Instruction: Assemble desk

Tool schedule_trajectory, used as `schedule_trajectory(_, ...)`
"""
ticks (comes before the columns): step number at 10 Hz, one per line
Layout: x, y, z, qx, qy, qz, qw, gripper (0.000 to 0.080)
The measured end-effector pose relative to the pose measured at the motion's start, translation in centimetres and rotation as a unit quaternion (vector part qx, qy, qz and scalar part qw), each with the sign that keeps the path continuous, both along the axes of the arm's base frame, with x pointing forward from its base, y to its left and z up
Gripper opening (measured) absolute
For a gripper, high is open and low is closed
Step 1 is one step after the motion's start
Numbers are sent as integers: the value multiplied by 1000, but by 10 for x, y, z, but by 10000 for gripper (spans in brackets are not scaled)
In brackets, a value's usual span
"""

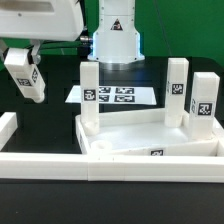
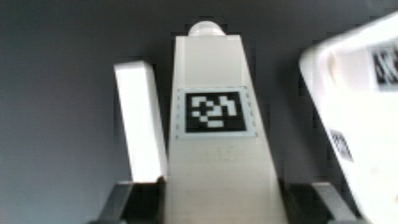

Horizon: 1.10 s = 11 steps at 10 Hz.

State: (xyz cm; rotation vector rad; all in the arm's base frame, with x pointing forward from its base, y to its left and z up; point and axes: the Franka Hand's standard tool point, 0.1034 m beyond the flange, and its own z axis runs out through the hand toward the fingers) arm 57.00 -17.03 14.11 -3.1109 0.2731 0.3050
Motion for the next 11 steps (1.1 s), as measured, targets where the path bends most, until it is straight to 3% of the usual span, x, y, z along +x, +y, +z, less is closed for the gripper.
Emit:
schedule_trajectory(2, -2, -6, -5, -17, -57, 5, 998, 288)
schedule_trajectory(4, 6, -10, -4, -45, -136, 8, 990, 288)
schedule_trajectory(5, 8, 4, 1, -37, -149, -4, 988, 288)
schedule_trajectory(7, 38, 46, 15, -29, -169, -4, 985, 288)
schedule_trajectory(8, 51, 57, 16, -34, -188, 17, 981, 288)
schedule_trajectory(11, 48, 55, 14, -33, -185, 14, 982, 288)
